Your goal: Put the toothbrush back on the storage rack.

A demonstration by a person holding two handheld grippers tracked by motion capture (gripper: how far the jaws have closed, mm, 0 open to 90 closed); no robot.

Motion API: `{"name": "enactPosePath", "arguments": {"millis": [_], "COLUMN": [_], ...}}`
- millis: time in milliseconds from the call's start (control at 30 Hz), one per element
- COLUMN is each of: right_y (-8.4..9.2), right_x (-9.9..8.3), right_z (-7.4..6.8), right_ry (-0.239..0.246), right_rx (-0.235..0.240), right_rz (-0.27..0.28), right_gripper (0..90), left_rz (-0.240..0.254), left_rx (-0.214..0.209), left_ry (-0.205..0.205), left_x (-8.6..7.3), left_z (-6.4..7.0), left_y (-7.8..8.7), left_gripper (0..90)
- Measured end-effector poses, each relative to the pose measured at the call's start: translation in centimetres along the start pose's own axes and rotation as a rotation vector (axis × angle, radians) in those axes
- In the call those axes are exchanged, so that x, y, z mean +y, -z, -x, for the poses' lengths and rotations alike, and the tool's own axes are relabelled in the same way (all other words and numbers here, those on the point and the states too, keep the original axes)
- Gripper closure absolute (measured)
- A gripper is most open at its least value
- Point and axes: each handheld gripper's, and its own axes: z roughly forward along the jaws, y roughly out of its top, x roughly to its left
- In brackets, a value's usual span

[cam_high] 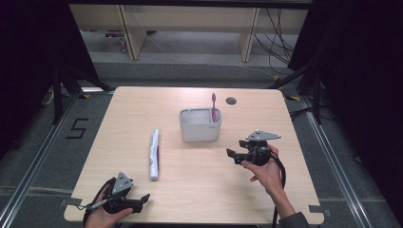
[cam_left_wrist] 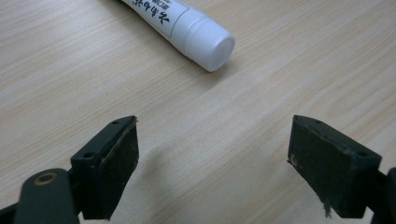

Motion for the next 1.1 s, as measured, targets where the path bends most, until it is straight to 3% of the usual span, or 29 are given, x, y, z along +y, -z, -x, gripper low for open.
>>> {"name": "enactPosePath", "arguments": {"millis": [33,67,100,133,200,267,300,333,500,533,567,600,733,767,933,1000,1033,1100], "right_y": [0.1,0.0,0.0,0.1,0.1,0.1,0.2,0.2,0.3,0.3,0.5,0.5,0.7,0.7,1.1,1.3,1.6,1.7], "right_x": [0.0,-0.2,-0.2,-0.2,-0.6,-0.8,-0.9,-1.0,-1.6,-1.6,-1.8,-1.9,-2.5,-2.7,-3.2,-3.5,-3.7,-4.0], "right_z": [0.0,-0.3,-0.3,-0.1,-0.6,-0.4,-0.7,-0.6,-0.8,-0.6,-0.8,-0.9,-0.8,-0.9,-0.9,-0.5,-0.7,-0.6], "right_ry": [0.007,-0.024,-0.024,0.015,-0.008,0.027,-0.013,0.012,-0.018,0.019,-0.008,-0.019,-0.013,-0.044,-0.049,-0.013,-0.053,-0.045], "right_rx": [-0.008,0.008,0.008,-0.005,0.006,0.014,0.006,0.007,0.024,0.025,0.008,0.022,0.005,0.017,0.012,0.016,0.017,0.021], "right_rz": [0.001,0.003,0.003,0.002,-0.013,-0.011,-0.022,-0.020,-0.022,-0.019,-0.033,-0.031,-0.028,-0.028,-0.041,-0.033,-0.044,-0.028], "right_gripper": [35.1,35.1,35.1,35.1,35.1,34.9,34.9,34.7,32.9,32.3,31.5,30.4,28.9,28.5,28.1,28.0,27.9,27.9], "left_rz": [0.002,0.006,0.006,0.001,-0.001,-0.002,-0.001,0.000,0.001,0.001,0.004,-0.010,0.006,-0.002,0.016,0.010,0.001,-0.001], "left_rx": [-0.001,0.002,0.002,0.005,0.005,0.005,0.004,0.004,0.004,0.004,0.002,0.006,-0.001,0.003,0.003,0.003,0.004,0.006], "left_ry": [0.001,0.009,0.009,-0.008,-0.007,-0.007,-0.008,-0.008,-0.010,-0.010,-0.007,-0.010,-0.006,-0.006,0.011,0.015,0.008,0.011], "left_x": [0.0,-0.1,-0.1,-0.1,-0.1,-0.1,-0.1,-0.1,-0.1,-0.1,-0.1,0.0,-0.1,0.0,0.0,0.0,0.0,0.0], "left_z": [0.0,0.0,0.0,-0.1,-0.1,-0.1,-0.1,-0.1,-0.1,-0.1,-0.1,-0.2,-0.1,-0.1,0.0,0.1,0.0,0.0], "left_y": [0.0,0.1,0.1,0.2,0.2,0.2,0.2,0.2,0.2,0.2,0.2,0.3,0.2,0.3,0.1,0.0,0.0,0.1], "left_gripper": [15.9,15.9,15.9,15.9,15.9,15.9,15.9,15.9,15.9,15.9,15.9,15.9,15.8,15.9,15.8,15.8,15.8,15.8]}}
